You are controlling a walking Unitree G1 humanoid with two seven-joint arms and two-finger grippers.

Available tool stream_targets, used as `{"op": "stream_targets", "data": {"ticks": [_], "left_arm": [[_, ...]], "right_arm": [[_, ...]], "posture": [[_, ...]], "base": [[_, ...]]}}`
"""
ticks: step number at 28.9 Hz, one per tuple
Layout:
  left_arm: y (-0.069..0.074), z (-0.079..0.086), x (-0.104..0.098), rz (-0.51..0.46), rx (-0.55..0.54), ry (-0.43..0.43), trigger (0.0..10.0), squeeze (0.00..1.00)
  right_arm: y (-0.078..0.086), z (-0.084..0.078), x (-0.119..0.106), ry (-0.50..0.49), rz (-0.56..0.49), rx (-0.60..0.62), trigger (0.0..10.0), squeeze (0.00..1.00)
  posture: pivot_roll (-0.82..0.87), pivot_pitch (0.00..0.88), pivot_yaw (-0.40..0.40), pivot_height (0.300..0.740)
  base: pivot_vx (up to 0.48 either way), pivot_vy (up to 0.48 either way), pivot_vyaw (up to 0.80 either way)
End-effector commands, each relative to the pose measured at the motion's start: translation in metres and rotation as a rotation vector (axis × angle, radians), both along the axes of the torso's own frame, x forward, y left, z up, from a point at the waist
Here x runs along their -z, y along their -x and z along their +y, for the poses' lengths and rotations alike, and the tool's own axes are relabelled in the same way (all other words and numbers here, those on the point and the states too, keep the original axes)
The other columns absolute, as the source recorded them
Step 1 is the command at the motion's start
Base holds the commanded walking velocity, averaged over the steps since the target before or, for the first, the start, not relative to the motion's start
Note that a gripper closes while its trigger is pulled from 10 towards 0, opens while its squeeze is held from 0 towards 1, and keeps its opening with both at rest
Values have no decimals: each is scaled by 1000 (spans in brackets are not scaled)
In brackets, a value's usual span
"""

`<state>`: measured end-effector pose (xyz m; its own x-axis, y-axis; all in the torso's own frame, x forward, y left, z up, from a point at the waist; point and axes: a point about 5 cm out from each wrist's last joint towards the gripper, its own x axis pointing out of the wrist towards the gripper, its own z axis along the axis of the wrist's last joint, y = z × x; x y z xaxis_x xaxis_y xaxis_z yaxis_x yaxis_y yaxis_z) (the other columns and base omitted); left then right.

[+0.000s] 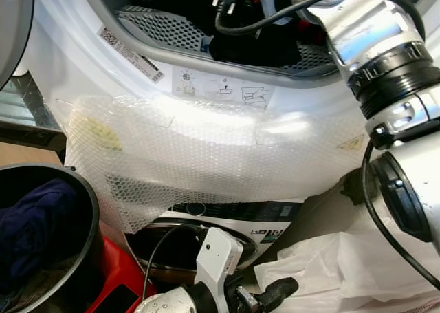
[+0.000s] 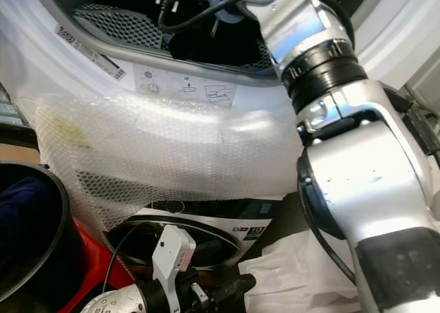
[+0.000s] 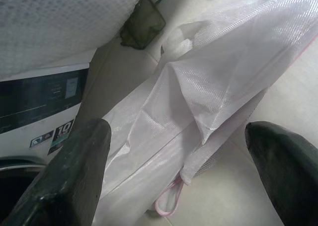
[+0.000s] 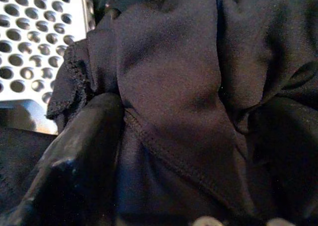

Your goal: Clothes washing

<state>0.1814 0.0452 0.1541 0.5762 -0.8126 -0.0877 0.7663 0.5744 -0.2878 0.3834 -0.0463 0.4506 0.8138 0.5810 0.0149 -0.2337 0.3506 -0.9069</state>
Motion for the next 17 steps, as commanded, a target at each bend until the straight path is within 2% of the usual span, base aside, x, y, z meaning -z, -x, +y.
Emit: {"op": "stream_targets", "data": {"ticks": [1, 4, 11, 17], "left_arm": [[7, -6, -3, 7, 29, 24, 10000, 0], [8, -5, -3, 11, 24, 24, 10000, 0], [9, -6, -3, 19, 19, 29, 10000, 0], [10, -7, -3, 23, 24, 31, 10000, 0]], "right_arm": [[-7, -7, 6, 45, -25, 81, 10000, 0], [-12, -14, 8, 65, -88, 162, 10000, 0], [-14, -19, 6, 15, -132, 214, 10000, 0], [-13, -20, -3, -121, -205, 252, 10000, 0]], "posture": [[-129, 192, -234, 740], [-128, 197, -237, 740], [-129, 202, -237, 740], [-136, 204, -236, 740]], "base": [[0, 0, 0], [0, 0, 0], [0, 0, 0], [0, 0, 0]]}}
